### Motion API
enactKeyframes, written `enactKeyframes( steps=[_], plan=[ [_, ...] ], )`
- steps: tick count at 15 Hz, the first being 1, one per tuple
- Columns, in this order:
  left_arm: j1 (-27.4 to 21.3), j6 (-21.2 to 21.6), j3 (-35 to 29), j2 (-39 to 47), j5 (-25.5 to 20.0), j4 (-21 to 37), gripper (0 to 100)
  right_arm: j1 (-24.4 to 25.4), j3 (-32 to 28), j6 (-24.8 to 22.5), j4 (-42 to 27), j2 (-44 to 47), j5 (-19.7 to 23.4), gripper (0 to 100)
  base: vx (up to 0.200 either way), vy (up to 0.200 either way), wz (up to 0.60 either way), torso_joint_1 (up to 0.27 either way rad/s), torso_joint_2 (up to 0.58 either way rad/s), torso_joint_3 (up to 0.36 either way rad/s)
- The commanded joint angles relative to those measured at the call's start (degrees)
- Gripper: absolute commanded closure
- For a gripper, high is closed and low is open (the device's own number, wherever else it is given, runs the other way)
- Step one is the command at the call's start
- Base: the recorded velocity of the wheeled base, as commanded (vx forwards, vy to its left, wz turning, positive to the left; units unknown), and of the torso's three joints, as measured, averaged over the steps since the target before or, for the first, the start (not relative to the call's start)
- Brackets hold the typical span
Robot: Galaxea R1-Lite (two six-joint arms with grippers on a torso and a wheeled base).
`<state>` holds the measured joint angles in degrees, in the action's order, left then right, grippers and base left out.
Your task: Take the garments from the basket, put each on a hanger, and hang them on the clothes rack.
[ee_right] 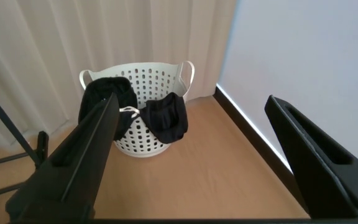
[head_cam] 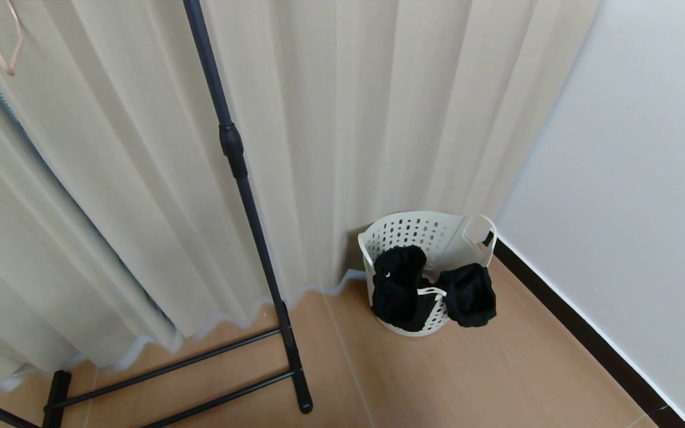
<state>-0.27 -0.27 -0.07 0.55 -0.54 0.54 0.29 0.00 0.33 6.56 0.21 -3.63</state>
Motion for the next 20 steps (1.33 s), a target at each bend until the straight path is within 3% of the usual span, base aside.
enactKeyframes(
  steps=[1,20],
  plan=[
    [0.0,0.0,0.0,0.1,-0.1,0.0,0,0.1,0.0,0.0,0.0,0.0,0.0,0,0.000,0.000,0.00,0.002,-0.01,-0.203],
    [0.0,0.2,0.0,0.1,-0.2,0.0,0,0.1,0.0,-0.2,0.0,0.0,0.2,0,0.000,0.000,0.00,0.003,0.00,-0.196]
  ],
)
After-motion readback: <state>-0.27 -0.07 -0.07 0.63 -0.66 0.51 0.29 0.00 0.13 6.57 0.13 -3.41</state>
